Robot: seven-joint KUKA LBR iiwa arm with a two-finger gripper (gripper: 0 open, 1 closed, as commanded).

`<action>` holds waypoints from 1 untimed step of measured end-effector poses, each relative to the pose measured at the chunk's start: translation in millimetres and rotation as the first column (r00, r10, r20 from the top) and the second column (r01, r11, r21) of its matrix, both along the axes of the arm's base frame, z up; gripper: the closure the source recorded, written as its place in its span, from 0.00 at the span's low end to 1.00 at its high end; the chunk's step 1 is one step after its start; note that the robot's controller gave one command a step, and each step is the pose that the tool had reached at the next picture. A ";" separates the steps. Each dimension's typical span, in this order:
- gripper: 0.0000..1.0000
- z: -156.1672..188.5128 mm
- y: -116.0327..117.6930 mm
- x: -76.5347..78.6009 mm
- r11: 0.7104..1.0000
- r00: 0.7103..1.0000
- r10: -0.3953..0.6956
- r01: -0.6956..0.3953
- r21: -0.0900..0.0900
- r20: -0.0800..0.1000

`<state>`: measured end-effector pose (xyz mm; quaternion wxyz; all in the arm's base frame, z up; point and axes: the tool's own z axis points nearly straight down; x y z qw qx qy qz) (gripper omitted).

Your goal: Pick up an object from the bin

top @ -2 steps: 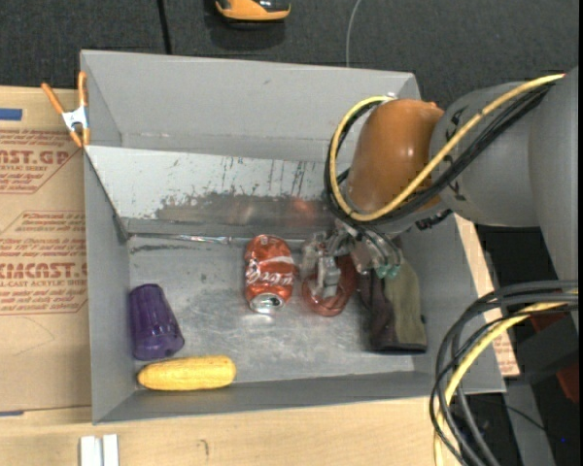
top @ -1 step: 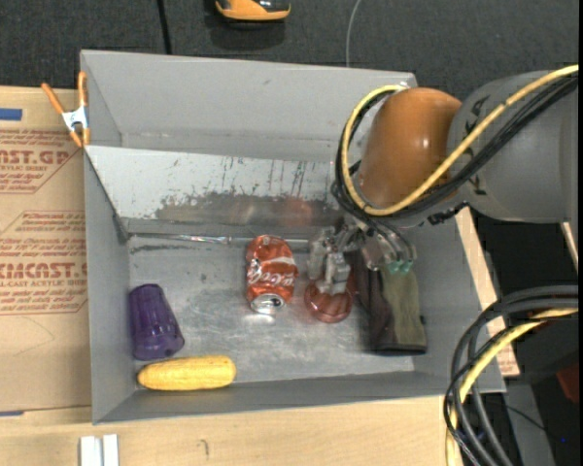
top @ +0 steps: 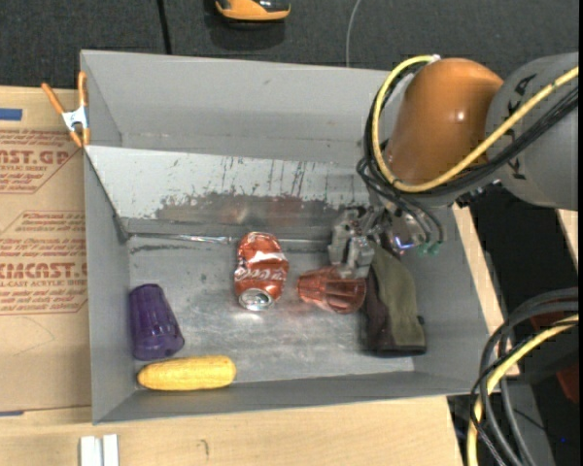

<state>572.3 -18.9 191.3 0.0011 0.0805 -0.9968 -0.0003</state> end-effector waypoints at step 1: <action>1.00 60.8 6.1 -3.9 1.000 1.000 0.024 -0.024 -0.001 0.001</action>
Offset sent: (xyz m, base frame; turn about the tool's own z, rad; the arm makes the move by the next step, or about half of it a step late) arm -0.0191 0.0436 0.0527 -0.0253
